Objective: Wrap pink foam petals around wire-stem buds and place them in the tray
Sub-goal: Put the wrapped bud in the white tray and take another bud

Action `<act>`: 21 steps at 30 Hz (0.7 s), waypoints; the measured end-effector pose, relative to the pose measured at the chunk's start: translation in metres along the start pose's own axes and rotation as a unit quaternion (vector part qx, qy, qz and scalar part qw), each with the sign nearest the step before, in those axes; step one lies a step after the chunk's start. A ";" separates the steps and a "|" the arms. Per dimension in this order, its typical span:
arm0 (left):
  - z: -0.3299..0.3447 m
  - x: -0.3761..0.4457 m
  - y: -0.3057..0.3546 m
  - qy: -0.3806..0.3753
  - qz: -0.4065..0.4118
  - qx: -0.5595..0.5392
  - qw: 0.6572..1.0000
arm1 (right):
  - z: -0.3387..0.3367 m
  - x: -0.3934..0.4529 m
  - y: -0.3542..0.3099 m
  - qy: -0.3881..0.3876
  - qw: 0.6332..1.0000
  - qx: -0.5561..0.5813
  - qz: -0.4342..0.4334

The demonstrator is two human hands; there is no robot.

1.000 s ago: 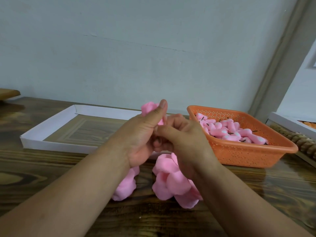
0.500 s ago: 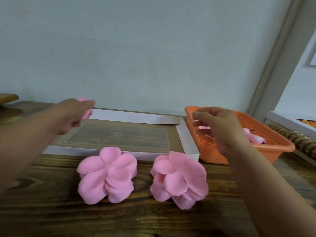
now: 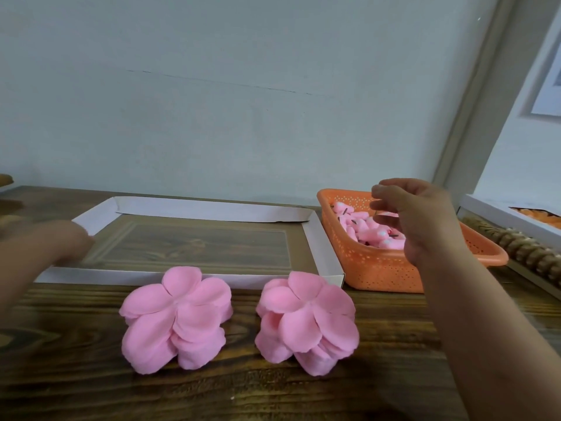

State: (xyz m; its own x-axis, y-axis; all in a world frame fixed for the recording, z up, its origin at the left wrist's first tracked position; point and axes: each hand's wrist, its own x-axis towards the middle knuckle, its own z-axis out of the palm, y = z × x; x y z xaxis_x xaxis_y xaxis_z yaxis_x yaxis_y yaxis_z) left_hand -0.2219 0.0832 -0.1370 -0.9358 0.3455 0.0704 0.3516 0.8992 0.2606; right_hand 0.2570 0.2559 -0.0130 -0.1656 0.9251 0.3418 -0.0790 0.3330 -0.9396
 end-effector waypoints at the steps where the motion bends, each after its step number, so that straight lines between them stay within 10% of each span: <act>1: -0.004 0.010 -0.011 -0.018 0.009 0.000 1.000 | -0.001 0.000 -0.001 0.002 1.000 0.002 0.000; 21: 0.020 0.033 -0.020 -0.018 0.011 0.047 0.999 | -0.019 0.011 0.001 0.046 0.998 0.035 0.003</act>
State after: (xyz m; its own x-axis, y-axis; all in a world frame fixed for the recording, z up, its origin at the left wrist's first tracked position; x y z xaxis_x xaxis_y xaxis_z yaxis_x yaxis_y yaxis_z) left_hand -0.2592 0.0821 -0.1586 -0.9268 0.3735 0.0405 0.3748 0.9117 0.1685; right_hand 0.2738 0.2695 -0.0102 -0.0754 0.9407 0.3308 -0.1469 0.3176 -0.9368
